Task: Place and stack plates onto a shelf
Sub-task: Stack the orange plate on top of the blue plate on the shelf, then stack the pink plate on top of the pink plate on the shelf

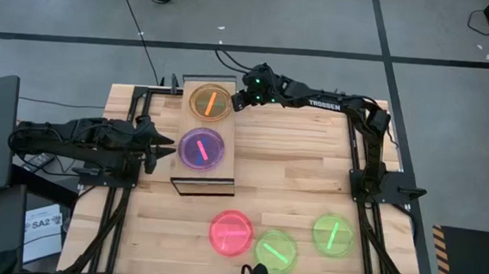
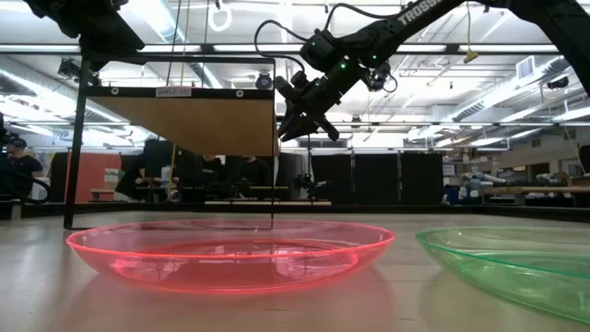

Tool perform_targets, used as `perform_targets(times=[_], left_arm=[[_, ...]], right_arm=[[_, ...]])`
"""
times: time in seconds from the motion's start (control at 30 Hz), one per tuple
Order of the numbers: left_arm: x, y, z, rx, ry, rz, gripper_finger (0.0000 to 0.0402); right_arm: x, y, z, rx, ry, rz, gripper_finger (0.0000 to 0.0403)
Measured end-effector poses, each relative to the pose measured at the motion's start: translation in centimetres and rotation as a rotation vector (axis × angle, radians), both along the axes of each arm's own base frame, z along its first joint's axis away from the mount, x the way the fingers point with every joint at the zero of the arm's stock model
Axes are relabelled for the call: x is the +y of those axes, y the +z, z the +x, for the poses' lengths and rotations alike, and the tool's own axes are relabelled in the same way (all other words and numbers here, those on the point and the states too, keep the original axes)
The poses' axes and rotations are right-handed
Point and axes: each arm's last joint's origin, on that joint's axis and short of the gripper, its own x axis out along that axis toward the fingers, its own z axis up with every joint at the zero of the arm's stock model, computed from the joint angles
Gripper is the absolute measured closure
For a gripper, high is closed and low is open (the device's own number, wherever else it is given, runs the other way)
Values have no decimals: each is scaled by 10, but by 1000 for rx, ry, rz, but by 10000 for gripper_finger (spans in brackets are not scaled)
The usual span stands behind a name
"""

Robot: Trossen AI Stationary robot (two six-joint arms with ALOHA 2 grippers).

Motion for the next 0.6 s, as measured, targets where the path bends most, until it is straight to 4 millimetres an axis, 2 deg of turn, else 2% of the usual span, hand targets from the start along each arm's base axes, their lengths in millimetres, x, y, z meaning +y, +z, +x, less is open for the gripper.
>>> perform_targets(times=[0.13, 0.3, 0.47, 0.6], left_arm=[[0, 2, 1, -27, -1, 10, 241], [-1, 19, 8, -210, -22, 15, 241], [-4, 32, 19, -349, -115, -19, 241], [-10, 38, 39, -423, -158, -26, 241]], right_arm=[[-1, 0, -1, 7, 8, -14, 322], [-2, -2, -5, 50, 41, -13, 322], [2, 1, -21, 181, 82, 11, 322], [11, 17, -40, 304, 94, -41, 322]])
